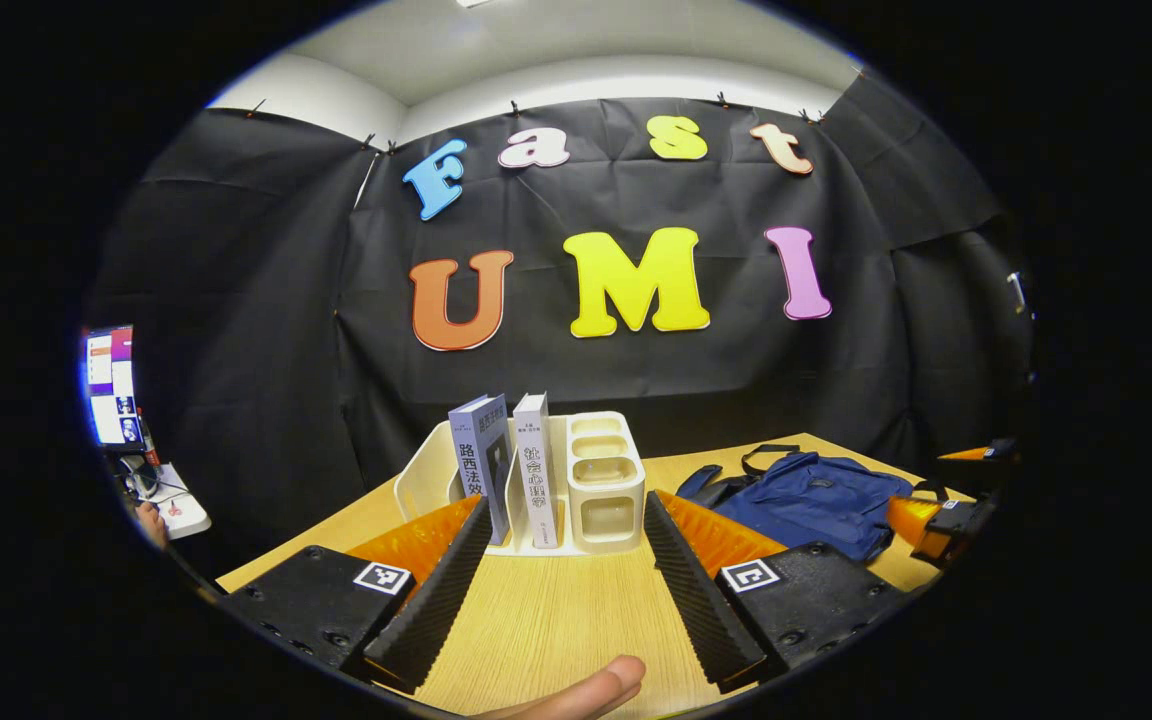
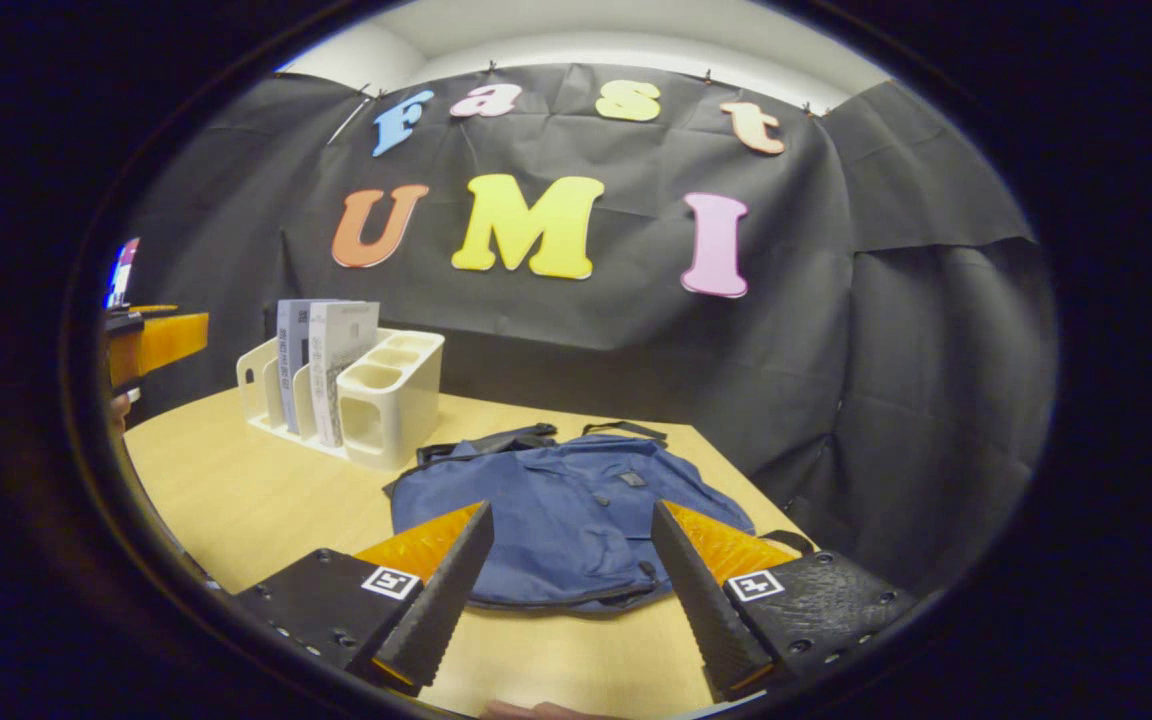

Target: Open the schoolbag, grab two books from the bookshelf and put them into the schoolbag.

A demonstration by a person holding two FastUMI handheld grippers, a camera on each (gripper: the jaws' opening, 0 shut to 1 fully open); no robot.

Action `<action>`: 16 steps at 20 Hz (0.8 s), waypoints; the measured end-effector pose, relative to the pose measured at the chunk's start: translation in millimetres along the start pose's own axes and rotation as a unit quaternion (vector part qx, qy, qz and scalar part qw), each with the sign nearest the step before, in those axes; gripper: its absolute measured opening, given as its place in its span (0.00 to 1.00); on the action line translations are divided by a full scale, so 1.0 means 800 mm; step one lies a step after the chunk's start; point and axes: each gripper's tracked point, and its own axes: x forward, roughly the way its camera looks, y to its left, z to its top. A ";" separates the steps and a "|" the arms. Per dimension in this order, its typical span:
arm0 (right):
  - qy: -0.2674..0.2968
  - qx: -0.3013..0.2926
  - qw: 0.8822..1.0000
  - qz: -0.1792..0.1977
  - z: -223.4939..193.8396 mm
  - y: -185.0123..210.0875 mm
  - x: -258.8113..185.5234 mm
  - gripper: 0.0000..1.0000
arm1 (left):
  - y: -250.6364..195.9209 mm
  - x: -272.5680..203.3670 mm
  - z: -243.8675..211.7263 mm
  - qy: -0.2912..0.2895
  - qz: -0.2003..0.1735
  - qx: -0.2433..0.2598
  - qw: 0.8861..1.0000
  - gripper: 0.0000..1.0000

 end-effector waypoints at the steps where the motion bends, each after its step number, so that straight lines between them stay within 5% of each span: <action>1: 0.007 -0.003 1.000 0.007 -0.002 0.011 0.006 0.99 | 0.004 -0.001 0.001 -0.001 0.000 -0.003 1.000 0.96; 9: 0.051 -0.051 0.996 0.046 -0.017 0.114 0.064 0.96 | 0.044 0.005 0.004 0.001 0.012 -0.022 1.000 0.96; 16: 0.095 -0.149 0.984 0.010 -0.061 0.176 0.111 0.95 | 0.062 0.015 -0.004 0.009 0.008 -0.024 1.000 0.96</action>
